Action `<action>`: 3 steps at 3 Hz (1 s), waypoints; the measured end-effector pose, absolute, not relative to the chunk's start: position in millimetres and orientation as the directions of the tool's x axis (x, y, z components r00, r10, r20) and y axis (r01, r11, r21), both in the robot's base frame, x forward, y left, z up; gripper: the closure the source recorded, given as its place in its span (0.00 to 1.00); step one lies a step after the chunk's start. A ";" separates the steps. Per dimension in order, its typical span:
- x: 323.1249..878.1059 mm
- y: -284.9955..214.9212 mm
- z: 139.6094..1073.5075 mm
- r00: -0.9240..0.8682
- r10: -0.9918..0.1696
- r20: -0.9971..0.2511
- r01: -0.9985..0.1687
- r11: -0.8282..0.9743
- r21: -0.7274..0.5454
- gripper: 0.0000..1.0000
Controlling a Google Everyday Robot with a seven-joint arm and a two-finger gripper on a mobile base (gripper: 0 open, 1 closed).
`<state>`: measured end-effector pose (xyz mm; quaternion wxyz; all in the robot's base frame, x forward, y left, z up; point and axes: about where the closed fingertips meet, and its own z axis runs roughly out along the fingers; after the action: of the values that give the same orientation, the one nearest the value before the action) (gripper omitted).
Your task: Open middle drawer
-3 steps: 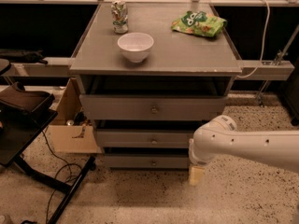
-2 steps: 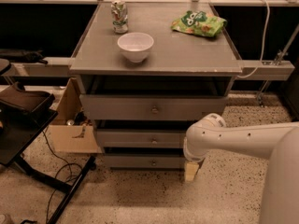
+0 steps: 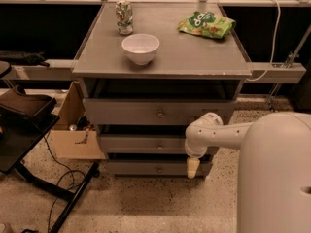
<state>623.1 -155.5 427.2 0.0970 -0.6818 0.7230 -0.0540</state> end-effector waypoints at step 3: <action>679.5 -121.7 407.1 -0.022 -0.996 -0.083 -0.969 0.041 -0.245 0.00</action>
Offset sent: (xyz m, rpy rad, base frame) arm 0.0691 0.0412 -0.0198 0.0110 -0.0521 0.0346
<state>679.5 -121.7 407.1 0.1161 -0.6897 0.7122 -0.0596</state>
